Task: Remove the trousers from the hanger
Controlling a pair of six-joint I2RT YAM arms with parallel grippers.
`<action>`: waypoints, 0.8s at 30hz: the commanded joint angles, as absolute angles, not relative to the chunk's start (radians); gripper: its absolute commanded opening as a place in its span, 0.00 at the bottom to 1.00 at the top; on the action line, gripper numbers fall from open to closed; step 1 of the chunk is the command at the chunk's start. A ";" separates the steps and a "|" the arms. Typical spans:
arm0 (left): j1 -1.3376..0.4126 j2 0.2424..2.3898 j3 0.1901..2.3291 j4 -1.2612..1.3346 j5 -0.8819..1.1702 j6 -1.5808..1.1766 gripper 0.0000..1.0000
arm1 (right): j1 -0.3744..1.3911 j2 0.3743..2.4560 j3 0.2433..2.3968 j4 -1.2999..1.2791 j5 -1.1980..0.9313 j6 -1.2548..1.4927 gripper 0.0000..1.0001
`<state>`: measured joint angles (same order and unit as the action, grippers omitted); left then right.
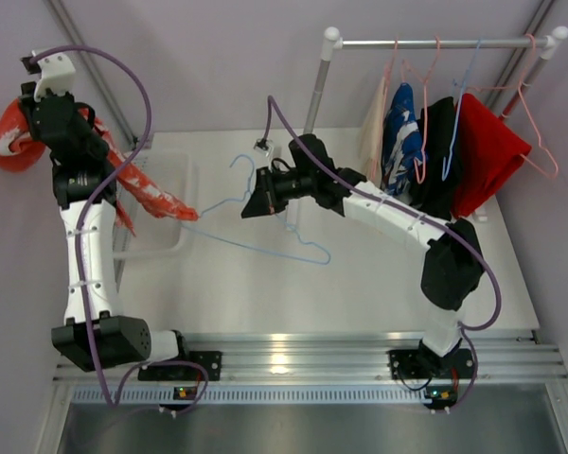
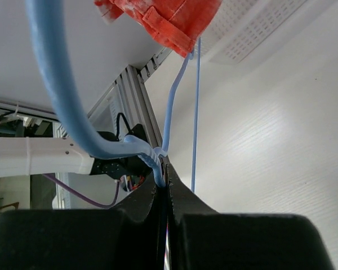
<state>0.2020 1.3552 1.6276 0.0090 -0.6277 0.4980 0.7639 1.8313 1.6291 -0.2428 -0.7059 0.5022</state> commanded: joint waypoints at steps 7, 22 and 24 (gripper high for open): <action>0.230 1.213 1.509 0.345 -0.617 0.615 0.00 | 0.742 1.721 1.595 -0.288 -0.744 0.437 0.00; 0.232 1.224 1.530 0.403 -0.578 0.709 0.00 | 0.742 1.687 1.554 -0.339 -0.739 0.393 0.00; 0.232 1.220 1.462 0.429 -0.572 0.742 0.00 | 0.742 1.674 1.560 -0.342 -0.744 0.391 0.00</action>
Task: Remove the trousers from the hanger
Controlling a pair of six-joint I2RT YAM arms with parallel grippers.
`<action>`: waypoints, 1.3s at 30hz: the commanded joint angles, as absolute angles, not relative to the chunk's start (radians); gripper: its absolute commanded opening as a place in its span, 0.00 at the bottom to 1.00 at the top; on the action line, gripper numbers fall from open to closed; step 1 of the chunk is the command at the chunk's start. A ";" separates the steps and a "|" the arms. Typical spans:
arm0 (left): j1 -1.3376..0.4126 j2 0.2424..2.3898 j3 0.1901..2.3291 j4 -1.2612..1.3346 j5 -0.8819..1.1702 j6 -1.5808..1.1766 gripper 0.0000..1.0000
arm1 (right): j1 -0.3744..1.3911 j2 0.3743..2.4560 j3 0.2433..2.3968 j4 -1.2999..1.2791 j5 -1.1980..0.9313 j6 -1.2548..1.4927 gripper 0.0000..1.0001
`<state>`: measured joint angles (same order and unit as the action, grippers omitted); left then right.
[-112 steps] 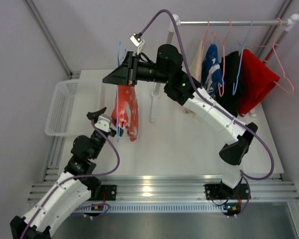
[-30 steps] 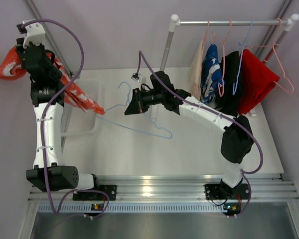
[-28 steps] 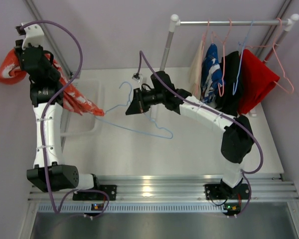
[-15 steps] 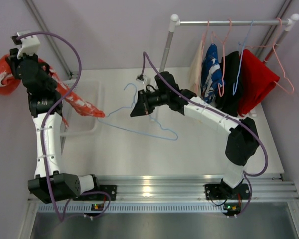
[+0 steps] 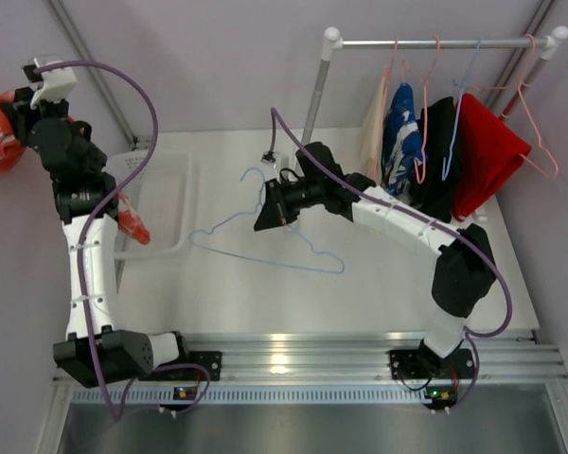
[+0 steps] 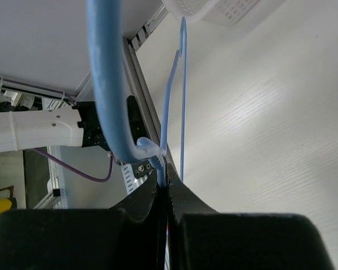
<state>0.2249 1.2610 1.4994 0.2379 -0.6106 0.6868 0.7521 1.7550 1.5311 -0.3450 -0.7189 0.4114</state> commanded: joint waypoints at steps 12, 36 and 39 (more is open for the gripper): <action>0.230 1.327 1.296 0.421 -0.514 0.669 0.00 | 0.738 1.600 1.629 -0.402 -0.784 0.397 0.00; 0.120 1.628 1.404 -0.276 -0.180 0.141 0.99 | 0.535 1.217 1.476 -0.459 -0.770 0.406 0.00; 0.123 1.557 1.437 -0.418 -0.115 0.095 0.99 | 0.503 1.125 1.415 -0.483 -0.755 0.413 0.00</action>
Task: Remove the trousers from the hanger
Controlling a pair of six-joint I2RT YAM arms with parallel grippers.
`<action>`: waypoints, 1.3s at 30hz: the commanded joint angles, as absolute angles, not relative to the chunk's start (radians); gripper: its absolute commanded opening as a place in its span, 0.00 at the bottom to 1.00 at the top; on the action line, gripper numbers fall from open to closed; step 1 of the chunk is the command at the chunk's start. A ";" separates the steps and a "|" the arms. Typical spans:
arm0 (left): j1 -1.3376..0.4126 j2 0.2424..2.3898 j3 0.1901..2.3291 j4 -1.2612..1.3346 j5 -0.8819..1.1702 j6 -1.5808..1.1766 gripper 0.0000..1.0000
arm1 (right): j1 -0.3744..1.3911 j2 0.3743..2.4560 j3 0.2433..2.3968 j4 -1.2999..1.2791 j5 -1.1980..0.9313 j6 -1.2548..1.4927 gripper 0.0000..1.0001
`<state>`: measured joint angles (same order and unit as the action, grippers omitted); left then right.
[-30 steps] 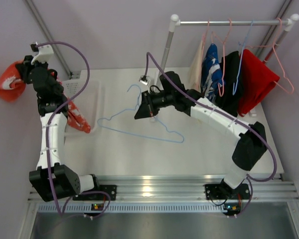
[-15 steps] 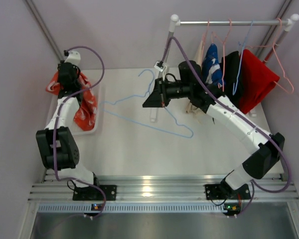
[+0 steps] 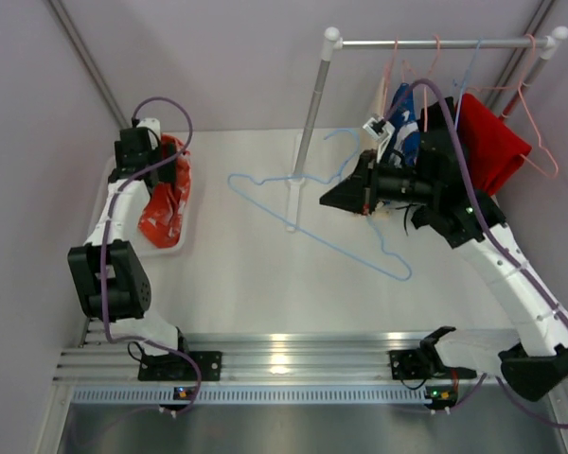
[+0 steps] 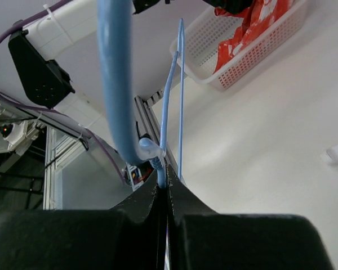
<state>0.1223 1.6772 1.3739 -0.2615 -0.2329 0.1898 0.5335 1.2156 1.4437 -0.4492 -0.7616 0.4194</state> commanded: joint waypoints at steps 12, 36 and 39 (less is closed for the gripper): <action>0.158 1.252 1.592 -0.707 0.181 0.005 0.99 | 0.357 0.804 1.275 -0.707 -0.580 0.429 0.00; 0.156 1.120 1.551 -0.729 0.146 -0.086 0.99 | 0.359 1.285 1.850 -0.793 -0.023 0.385 0.00; 0.158 1.105 1.543 -0.721 0.155 -0.095 0.99 | 0.365 1.379 1.922 -0.756 -0.008 0.358 0.00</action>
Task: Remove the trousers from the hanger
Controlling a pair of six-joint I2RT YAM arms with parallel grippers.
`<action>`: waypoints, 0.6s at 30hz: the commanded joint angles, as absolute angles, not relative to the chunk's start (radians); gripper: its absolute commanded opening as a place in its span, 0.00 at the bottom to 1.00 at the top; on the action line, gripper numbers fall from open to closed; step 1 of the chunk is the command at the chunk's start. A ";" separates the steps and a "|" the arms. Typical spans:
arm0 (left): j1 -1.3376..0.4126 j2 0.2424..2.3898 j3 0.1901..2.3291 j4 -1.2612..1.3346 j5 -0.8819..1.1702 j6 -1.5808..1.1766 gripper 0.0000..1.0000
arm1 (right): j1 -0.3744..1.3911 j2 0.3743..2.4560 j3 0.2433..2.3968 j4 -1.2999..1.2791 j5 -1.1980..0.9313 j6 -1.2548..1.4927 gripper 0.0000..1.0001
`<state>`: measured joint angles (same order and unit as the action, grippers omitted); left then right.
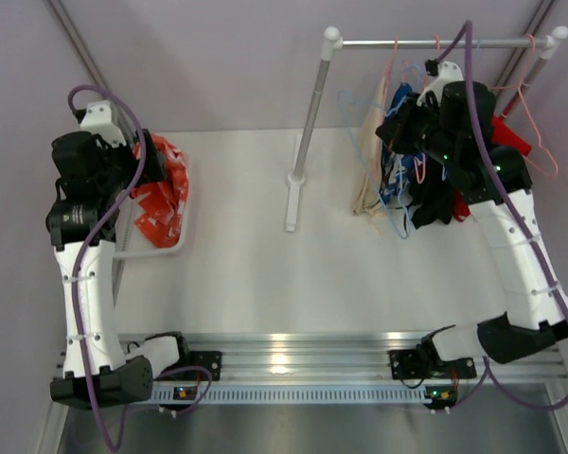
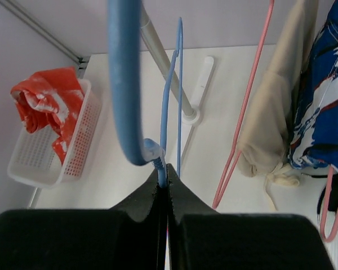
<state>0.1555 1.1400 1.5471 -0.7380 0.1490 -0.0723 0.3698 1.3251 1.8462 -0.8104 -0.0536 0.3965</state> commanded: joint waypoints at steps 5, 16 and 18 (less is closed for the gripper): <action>0.158 1.081 1.517 -0.707 0.160 -0.104 0.99 | 0.402 1.538 2.075 -0.684 0.049 0.301 0.00; 0.156 1.040 1.430 -0.669 0.167 -0.107 0.99 | 0.449 1.756 2.238 -0.551 0.140 0.158 0.00; 0.158 1.032 1.416 -0.663 0.172 -0.112 0.99 | 0.456 1.799 2.256 -0.542 0.150 0.147 0.00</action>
